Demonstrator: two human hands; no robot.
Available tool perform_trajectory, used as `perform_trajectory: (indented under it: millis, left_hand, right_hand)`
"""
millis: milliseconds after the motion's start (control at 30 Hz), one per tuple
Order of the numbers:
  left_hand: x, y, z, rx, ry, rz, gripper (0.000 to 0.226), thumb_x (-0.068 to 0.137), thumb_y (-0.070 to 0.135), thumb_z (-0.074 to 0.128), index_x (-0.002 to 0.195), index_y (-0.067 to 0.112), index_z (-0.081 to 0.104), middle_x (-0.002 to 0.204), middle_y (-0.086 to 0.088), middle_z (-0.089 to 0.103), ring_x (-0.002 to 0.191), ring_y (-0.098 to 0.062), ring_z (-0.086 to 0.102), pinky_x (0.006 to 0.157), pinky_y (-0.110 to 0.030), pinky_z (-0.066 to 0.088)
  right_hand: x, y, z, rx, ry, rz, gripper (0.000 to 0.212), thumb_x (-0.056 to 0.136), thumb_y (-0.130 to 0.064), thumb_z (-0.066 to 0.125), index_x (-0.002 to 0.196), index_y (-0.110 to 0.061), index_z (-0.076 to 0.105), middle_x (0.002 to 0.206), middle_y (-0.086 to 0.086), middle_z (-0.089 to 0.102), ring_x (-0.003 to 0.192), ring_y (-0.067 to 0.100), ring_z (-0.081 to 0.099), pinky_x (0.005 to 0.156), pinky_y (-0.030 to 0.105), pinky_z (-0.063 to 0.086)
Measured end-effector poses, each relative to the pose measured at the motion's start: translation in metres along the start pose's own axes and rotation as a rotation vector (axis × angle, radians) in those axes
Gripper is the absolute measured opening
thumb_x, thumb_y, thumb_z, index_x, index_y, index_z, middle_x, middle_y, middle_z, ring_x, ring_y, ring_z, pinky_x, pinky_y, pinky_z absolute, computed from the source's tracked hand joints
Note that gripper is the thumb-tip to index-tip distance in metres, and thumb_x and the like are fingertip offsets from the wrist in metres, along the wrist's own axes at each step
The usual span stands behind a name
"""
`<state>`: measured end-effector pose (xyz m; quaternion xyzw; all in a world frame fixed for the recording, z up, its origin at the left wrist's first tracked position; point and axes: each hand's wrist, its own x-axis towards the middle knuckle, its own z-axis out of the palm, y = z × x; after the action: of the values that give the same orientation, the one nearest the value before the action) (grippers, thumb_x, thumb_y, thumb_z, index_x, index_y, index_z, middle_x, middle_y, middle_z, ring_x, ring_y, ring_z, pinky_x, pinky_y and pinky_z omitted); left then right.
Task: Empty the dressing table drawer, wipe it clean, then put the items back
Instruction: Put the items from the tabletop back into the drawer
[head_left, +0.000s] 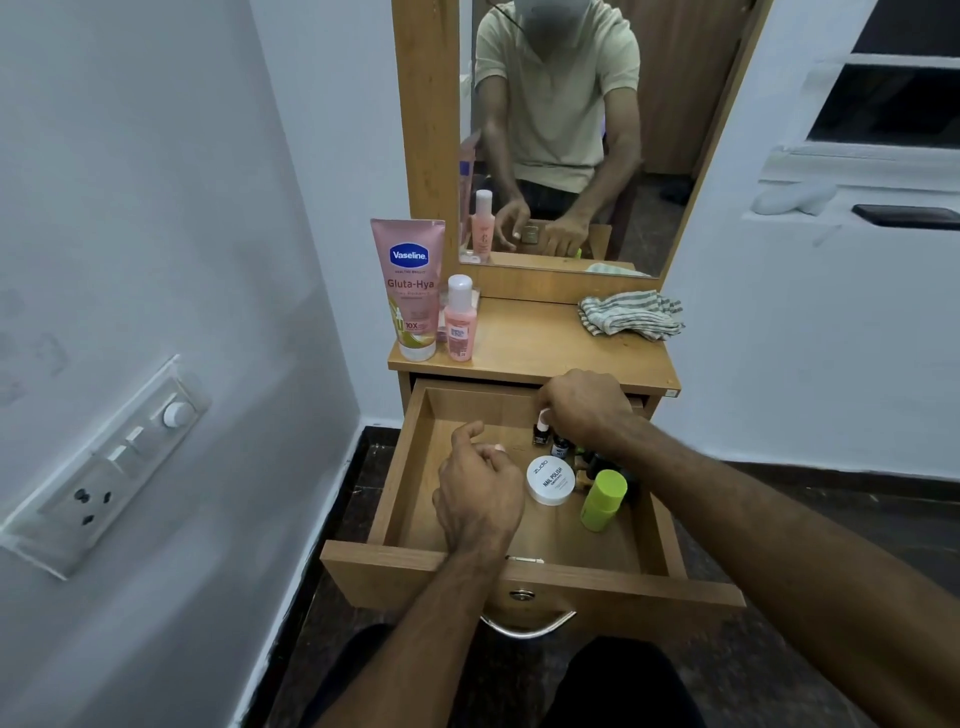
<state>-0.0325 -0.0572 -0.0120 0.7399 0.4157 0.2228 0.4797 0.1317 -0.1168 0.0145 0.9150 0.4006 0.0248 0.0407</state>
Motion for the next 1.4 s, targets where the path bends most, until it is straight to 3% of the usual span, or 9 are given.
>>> perform_trajectory:
  millis: [367, 500, 667, 767, 933, 1033, 1167, 1300, 1400]
  left_hand:
    - [0.002, -0.001, 0.001, 0.01, -0.004, -0.009, 0.037, 0.098, 0.024, 0.055, 0.133, 0.032, 0.049, 0.1, 0.013, 0.064, 0.103, -0.013, 0.059, 0.098, -0.047, 0.049]
    - [0.001, -0.004, 0.002, -0.006, 0.008, 0.025, 0.036, 0.097, 0.022, 0.056, 0.131, 0.031, 0.05, 0.098, 0.014, 0.063, 0.101, -0.012, 0.06, 0.095, -0.045, 0.05]
    - [0.002, -0.003, 0.002, -0.027, 0.018, 0.027, 0.036, 0.097, 0.021, 0.057, 0.131, 0.032, 0.052, 0.098, 0.015, 0.062, 0.101, -0.009, 0.059, 0.089, -0.039, 0.051]
    - [0.001, -0.003, 0.001, -0.048, 0.011, 0.03, 0.036, 0.097, 0.02, 0.056, 0.13, 0.032, 0.052, 0.097, 0.015, 0.062, 0.1, -0.01, 0.059, 0.089, -0.041, 0.052]
    - [-0.001, 0.0, -0.001, -0.089, 0.029, 0.045, 0.035, 0.096, 0.017, 0.056, 0.128, 0.031, 0.054, 0.094, 0.018, 0.061, 0.101, -0.009, 0.059, 0.09, -0.039, 0.051]
    - [-0.002, 0.002, -0.004, -0.106, 0.034, 0.053, 0.035, 0.097, 0.018, 0.056, 0.129, 0.031, 0.054, 0.095, 0.019, 0.06, 0.101, -0.009, 0.059, 0.091, -0.04, 0.052]
    - [-0.004, 0.003, -0.006, -0.163, 0.025, 0.062, 0.031, 0.1, 0.022, 0.054, 0.128, 0.033, 0.054, 0.095, 0.02, 0.059, 0.099, -0.008, 0.06, 0.09, -0.041, 0.053]
    - [-0.008, 0.001, -0.01, -0.333, -0.012, 0.096, 0.016, 0.102, 0.03, 0.052, 0.115, 0.038, 0.058, 0.091, 0.009, 0.069, 0.075, -0.001, 0.065, 0.066, -0.025, 0.048]
    - [-0.007, 0.008, -0.016, -0.533, -0.083, -0.031, 0.022, 0.104, 0.037, 0.049, 0.11, 0.025, 0.067, 0.086, -0.002, 0.074, 0.066, -0.014, 0.07, 0.053, -0.026, 0.049]
  right_hand:
    - [-0.004, -0.003, -0.005, -0.006, -0.026, 0.024, 0.013, 0.095, -0.029, 0.065, 0.106, -0.029, 0.072, 0.101, 0.001, 0.072, 0.091, 0.024, 0.064, 0.071, 0.036, 0.052]
    - [0.001, -0.004, -0.03, 0.14, 0.058, 0.061, 0.015, 0.091, -0.038, 0.066, 0.102, -0.03, 0.074, 0.093, -0.01, 0.073, 0.085, 0.016, 0.066, 0.07, 0.033, 0.054]
    - [0.026, -0.028, -0.067, 0.493, 0.237, -0.045, 0.065, 0.086, -0.046, 0.075, 0.144, -0.035, 0.048, 0.127, -0.011, 0.063, 0.1, 0.01, 0.06, 0.075, 0.033, 0.046]
    - [0.043, -0.047, -0.074, 0.586, 0.213, -0.064, 0.081, 0.082, -0.043, 0.08, 0.151, -0.032, 0.039, 0.142, -0.005, 0.056, 0.108, 0.014, 0.059, 0.084, 0.037, 0.052]
    - [0.058, -0.061, -0.06, 0.762, 0.134, 0.015, 0.049, 0.092, -0.027, 0.073, 0.139, -0.022, 0.057, 0.129, -0.002, 0.067, 0.111, 0.02, 0.063, 0.095, 0.045, 0.054]
    - [0.053, -0.057, -0.055, 0.767, 0.198, 0.047, 0.032, 0.094, -0.024, 0.069, 0.125, -0.018, 0.066, 0.112, -0.004, 0.071, 0.102, 0.02, 0.065, 0.089, 0.042, 0.055]
    - [0.021, -0.032, -0.06, 0.812, 0.24, 0.032, 0.024, 0.086, -0.03, 0.071, 0.11, -0.029, 0.067, 0.092, -0.017, 0.067, 0.086, 0.011, 0.065, 0.075, 0.035, 0.054]
    - [-0.028, -0.009, -0.068, 0.72, 0.149, -0.058, 0.028, 0.076, -0.043, 0.074, 0.102, -0.031, 0.07, 0.088, -0.013, 0.071, 0.079, 0.008, 0.065, 0.069, 0.038, 0.055]
    - [-0.054, -0.001, -0.067, 0.375, 0.092, -0.145, 0.032, 0.078, -0.049, 0.068, 0.107, -0.035, 0.066, 0.093, -0.013, 0.069, 0.084, 0.015, 0.064, 0.062, 0.033, 0.045]
